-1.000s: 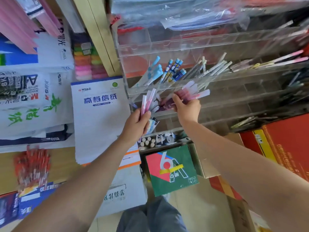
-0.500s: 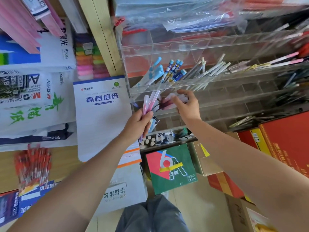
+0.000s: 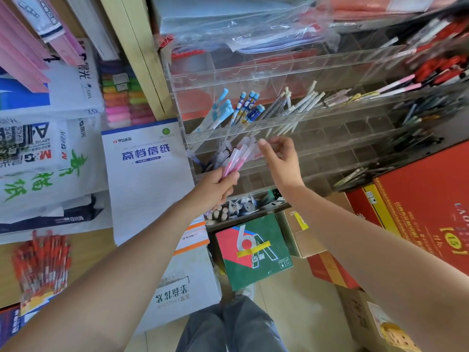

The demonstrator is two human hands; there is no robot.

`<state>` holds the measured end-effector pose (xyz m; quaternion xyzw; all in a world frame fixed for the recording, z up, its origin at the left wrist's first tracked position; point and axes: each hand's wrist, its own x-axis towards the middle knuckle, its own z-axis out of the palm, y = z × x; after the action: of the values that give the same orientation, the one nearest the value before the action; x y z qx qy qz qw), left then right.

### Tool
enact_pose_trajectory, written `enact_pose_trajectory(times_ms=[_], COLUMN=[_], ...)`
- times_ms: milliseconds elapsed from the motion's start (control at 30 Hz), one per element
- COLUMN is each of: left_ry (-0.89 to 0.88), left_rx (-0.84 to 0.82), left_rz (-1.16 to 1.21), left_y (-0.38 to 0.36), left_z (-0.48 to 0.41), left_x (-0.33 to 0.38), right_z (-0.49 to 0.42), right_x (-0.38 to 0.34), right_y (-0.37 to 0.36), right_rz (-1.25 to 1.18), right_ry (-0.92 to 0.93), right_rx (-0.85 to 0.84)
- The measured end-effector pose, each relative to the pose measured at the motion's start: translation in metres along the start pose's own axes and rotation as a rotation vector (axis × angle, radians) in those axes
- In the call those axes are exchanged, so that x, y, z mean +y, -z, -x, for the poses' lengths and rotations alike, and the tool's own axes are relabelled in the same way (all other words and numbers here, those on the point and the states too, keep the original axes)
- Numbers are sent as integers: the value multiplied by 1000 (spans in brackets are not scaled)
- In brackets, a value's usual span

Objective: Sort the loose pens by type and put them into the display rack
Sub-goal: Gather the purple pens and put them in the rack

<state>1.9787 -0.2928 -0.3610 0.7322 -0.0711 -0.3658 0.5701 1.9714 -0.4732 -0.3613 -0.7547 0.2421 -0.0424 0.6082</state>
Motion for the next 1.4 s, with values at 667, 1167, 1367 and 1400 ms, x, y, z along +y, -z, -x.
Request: enact_pose_trajectory(times_ms=[667, 1167, 1367, 1400], left_ry=[-16, -97, -109, -108], left_rx=[-120, 301, 280, 283], left_rz=[-186, -576, -587, -587], left_y=[-1, 11, 13, 13], left_z=[-9, -38, -43, -44], left_x=[20, 3, -1, -1], right_z=[-2, -33, -37, -37], right_x=[-20, -20, -10, -11], right_y=[24, 6, -12, -10], right_rz=[-299, 98, 325, 303], right_ry=[-324, -7, 141, 154], right_rx=[-292, 33, 36, 64])
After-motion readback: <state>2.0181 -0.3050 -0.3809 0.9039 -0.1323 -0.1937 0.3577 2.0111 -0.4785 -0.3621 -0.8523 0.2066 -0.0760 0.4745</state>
